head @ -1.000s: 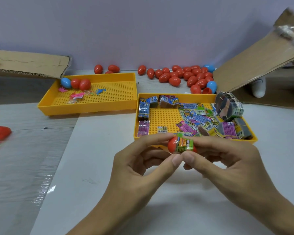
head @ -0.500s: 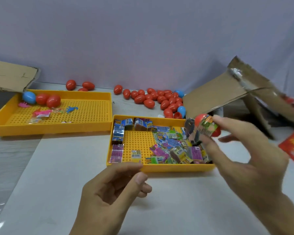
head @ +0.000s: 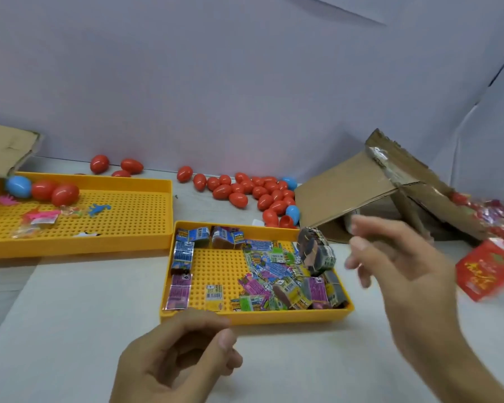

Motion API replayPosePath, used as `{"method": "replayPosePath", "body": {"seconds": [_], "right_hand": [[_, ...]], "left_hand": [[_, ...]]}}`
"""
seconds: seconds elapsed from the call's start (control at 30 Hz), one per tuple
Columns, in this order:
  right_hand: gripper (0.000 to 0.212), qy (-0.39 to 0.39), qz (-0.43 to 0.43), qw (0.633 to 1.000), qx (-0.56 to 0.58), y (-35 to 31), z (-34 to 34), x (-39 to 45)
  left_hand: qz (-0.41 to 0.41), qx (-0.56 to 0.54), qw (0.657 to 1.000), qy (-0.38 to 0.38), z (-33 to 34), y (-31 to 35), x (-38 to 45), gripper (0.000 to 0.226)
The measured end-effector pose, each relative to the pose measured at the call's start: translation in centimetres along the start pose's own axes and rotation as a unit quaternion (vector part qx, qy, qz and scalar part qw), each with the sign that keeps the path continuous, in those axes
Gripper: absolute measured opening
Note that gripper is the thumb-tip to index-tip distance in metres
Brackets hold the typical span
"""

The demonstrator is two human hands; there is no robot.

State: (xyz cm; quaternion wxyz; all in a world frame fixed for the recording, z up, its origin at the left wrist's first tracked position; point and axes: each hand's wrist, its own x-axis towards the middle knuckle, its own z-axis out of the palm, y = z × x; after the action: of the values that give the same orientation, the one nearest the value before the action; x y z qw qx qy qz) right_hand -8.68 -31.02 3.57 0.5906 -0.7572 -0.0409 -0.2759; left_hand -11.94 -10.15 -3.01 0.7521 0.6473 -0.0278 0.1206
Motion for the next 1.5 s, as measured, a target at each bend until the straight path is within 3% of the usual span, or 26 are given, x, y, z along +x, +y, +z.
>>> {"method": "replayPosePath", "body": {"seconds": [0.1, 0.17, 0.3, 0.47, 0.6, 0.67, 0.77, 0.83, 0.9, 0.97, 1.03, 1.1, 1.17, 1.33, 1.5], "right_hand": [[0.022, -0.155, 0.072, 0.979, 0.108, 1.6, 4.1, -3.5], [0.02, -0.187, 0.129, 0.963, 0.149, 2.6, 6.3, -5.3], [0.019, -0.216, 0.167, 0.945, 0.181, 3.7, 6.2, -5.1], [0.016, -0.244, 0.177, 0.93, 0.208, 4.2, 6.1, -5.1], [0.015, -0.251, 0.182, 0.923, 0.227, 4.4, 6.0, -4.9], [0.015, -0.257, 0.181, 0.921, 0.233, 4.5, 6.0, -4.8], [0.014, -0.265, 0.182, 0.916, 0.239, 4.5, 5.9, -4.6], [0.013, -0.265, 0.186, 0.915, 0.242, 4.5, 5.8, -4.5], [0.013, -0.264, 0.185, 0.914, 0.248, 4.5, 5.8, -4.5], [0.013, -0.26, 0.183, 0.915, 0.249, 4.5, 5.8, -4.4], [0.013, -0.254, 0.183, 0.916, 0.25, 4.4, 5.8, -4.3], [0.013, -0.249, 0.184, 0.917, 0.252, 4.3, 5.9, -4.3], [0.013, -0.241, 0.179, 0.919, 0.255, 4.1, 5.9, -4.3], [0.014, -0.258, 0.125, 0.928, 0.237, 3.3, 5.8, -5.0], [0.028, -0.267, 0.098, 0.937, 0.204, 3.1, 5.5, -5.5]], "left_hand": [[0.044, 0.009, 0.999, 0.008, 0.4, 0.8, 1.3, 0.015], [0.084, 0.057, 0.995, 0.007, 0.4, 1.3, 2.8, 0.012], [0.158, 0.255, 0.954, -0.024, 1.2, 2.0, 9.1, 0.011], [0.058, 0.496, 0.859, -0.111, 4.1, -0.2, 21.0, 0.037], [0.027, 0.581, 0.792, -0.187, 6.4, -3.3, 25.0, 0.048], [0.052, 0.593, 0.785, -0.17, 7.3, -4.6, 25.7, 0.053], [0.098, 0.609, 0.776, -0.134, 8.0, -5.2, 26.1, 0.035], [0.112, 0.596, 0.787, -0.115, 8.1, -5.0, 26.0, 0.029], [0.123, 0.53, 0.833, -0.102, 8.1, -4.2, 24.9, 0.025], [0.101, 0.348, 0.925, -0.116, 7.8, -2.5, 22.7, 0.015], [0.063, 0.12, 0.982, -0.132, 7.0, -0.3, 19.7, 0.014], [0.026, -0.02, 0.989, -0.142, 5.4, 1.5, 16.1, 0.022], [-0.007, -0.078, 0.984, -0.158, 3.6, 2.5, 12.1, 0.035], [-0.062, -0.109, 0.987, -0.103, 0.5, 2.3, 2.8, 0.023], [-0.116, -0.128, 0.982, -0.071, -0.4, 0.8, -0.4, 0.023]]}}
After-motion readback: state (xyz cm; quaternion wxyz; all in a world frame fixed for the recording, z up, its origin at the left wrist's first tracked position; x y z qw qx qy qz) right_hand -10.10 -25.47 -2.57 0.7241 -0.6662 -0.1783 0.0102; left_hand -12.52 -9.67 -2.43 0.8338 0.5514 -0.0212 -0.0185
